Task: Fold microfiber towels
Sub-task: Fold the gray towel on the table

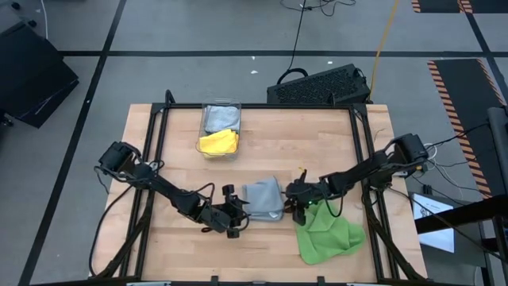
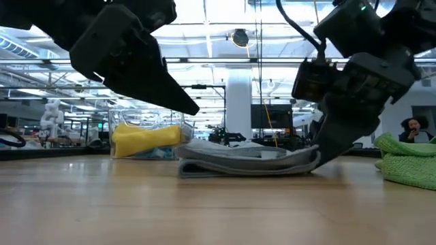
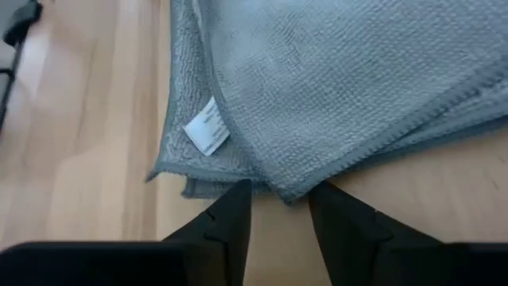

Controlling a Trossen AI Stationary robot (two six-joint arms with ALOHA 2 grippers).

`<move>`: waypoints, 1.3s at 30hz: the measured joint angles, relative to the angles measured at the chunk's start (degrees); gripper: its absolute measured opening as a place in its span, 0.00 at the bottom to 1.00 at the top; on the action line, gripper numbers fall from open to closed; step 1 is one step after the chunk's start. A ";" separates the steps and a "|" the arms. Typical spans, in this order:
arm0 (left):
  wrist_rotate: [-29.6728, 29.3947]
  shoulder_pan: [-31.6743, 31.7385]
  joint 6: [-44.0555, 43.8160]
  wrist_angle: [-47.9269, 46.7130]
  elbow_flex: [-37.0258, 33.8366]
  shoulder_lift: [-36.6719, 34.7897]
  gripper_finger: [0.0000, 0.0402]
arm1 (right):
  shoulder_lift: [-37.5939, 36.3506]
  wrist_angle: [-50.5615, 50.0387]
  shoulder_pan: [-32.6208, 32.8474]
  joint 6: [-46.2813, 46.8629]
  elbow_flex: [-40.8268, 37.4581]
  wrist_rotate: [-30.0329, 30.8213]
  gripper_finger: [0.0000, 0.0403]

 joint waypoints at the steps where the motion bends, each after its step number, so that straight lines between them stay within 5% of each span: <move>1: 0.00 -0.06 -0.12 -0.52 0.00 0.00 0.48 | 0.79 1.19 -0.15 0.02 0.00 -0.53 0.29; 10: -5.28 -0.55 -1.01 -5.97 0.00 0.01 0.48 | -1.20 2.55 -0.36 0.02 0.00 -3.14 0.02; 23: -5.99 10.76 -5.34 -10.01 -0.07 0.02 0.48 | -4.67 4.51 1.71 1.05 0.00 -3.73 0.00; 28: -0.07 11.17 -0.36 -12.94 -0.07 0.02 0.47 | -4.71 7.38 2.57 1.00 0.02 -3.77 0.00; 34: -0.06 8.33 9.61 -13.13 -0.07 0.02 0.47 | -4.69 6.95 2.50 0.12 0.02 -3.87 0.00; 39: 3.61 12.13 15.99 -9.33 -0.07 0.02 0.47 | -4.69 6.95 2.50 -0.42 0.02 -3.90 0.00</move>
